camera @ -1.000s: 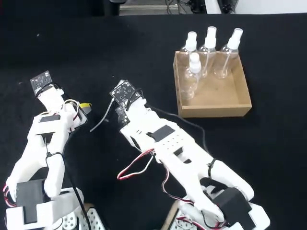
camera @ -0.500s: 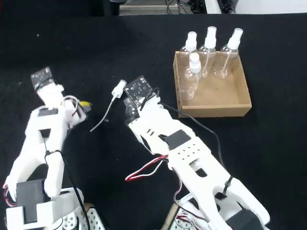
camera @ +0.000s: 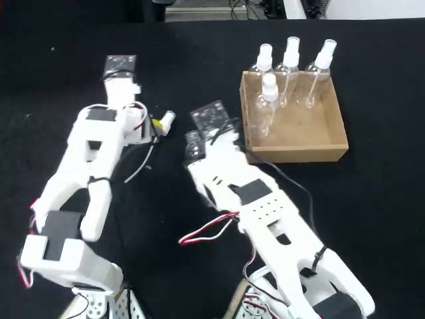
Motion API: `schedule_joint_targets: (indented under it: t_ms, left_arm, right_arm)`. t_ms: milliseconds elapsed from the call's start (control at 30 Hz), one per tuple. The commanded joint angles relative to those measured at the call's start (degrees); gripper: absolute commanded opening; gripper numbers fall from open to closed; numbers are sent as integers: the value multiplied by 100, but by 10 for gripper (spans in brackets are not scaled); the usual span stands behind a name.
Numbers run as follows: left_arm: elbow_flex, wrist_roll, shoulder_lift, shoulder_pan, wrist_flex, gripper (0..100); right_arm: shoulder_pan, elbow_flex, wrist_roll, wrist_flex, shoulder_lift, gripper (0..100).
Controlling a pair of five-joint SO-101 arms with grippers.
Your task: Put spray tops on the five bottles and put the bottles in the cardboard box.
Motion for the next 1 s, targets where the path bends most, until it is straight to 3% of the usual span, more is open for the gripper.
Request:
schedule_joint_targets:
  t_ms: [0, 333, 500, 733, 800, 900, 967]
  left_arm:
    - [-857, -149, 343, 163, -18, 288]
    - [-2079, -176, 1591, 330, -9, 288]
    - [-2642, -615, 2207, 330, 26, 288]
    - [-2844, -589, 2558, 295, 26, 282]
    - [-2835, -589, 2593, 286, 26, 220]
    - [-2782, -589, 2593, 295, 35, 52]
    - [-2730, -589, 2567, 303, 70, 41]
  right_arm:
    - [114, -31, -79, -105, -215, 10]
    - [114, -31, -79, -105, -242, 10]
    - [114, -40, -79, -105, -242, 10]
    - [114, -48, 97, -105, -242, 10]
    - [114, -48, 114, -105, -251, 10]
    - [114, -48, 114, -105, -251, 10]
    - [114, -48, 114, -105, -251, 10]
